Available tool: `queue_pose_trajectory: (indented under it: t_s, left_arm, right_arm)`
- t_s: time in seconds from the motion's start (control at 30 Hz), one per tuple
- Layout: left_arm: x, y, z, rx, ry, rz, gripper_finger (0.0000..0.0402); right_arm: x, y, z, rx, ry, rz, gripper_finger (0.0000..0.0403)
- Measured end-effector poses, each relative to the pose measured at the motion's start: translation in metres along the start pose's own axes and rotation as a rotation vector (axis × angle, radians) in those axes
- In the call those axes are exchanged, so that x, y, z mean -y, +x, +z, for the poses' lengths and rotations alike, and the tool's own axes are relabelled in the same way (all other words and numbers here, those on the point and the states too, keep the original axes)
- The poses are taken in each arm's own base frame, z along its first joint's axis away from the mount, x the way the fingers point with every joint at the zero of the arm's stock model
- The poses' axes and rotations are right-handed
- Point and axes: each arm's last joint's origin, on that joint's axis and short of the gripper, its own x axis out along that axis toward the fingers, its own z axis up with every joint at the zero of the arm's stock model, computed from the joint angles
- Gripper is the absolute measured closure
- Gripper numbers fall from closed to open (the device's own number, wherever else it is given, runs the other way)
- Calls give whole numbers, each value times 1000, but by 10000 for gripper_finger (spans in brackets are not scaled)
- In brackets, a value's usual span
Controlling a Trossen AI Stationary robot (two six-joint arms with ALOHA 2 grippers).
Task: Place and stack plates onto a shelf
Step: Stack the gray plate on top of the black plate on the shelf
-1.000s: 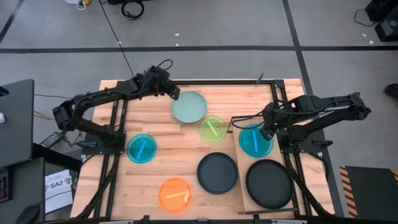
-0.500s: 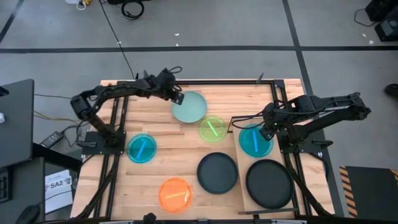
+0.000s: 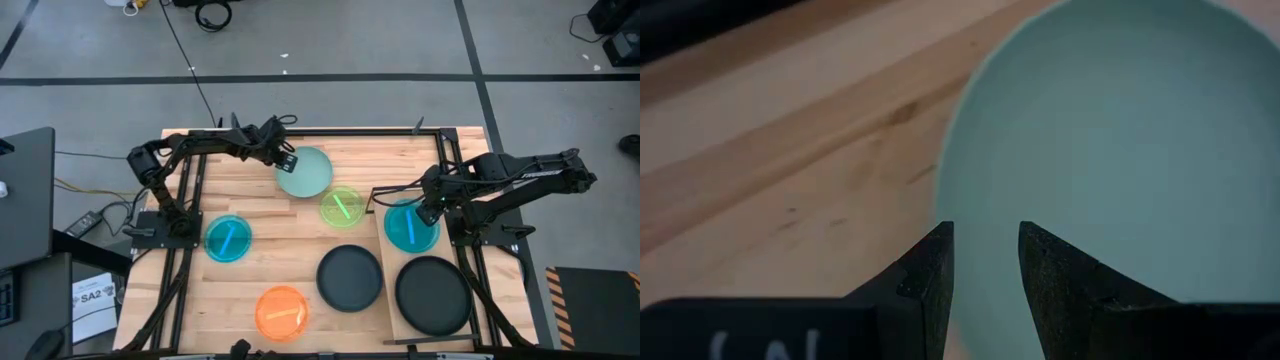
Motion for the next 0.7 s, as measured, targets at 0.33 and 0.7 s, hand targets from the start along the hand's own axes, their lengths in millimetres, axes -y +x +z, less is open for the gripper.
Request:
queue_pose_trajectory:
  t_s: [0.33,0.7]
  left_arm:
    - [-4,0,2,43,-2,93,280]
    - [-7,4,-6,26,-4,104,280]
  right_arm:
    - [0,0,0,0,0,0,199]
    - [0,0,0,3,1,4,199]
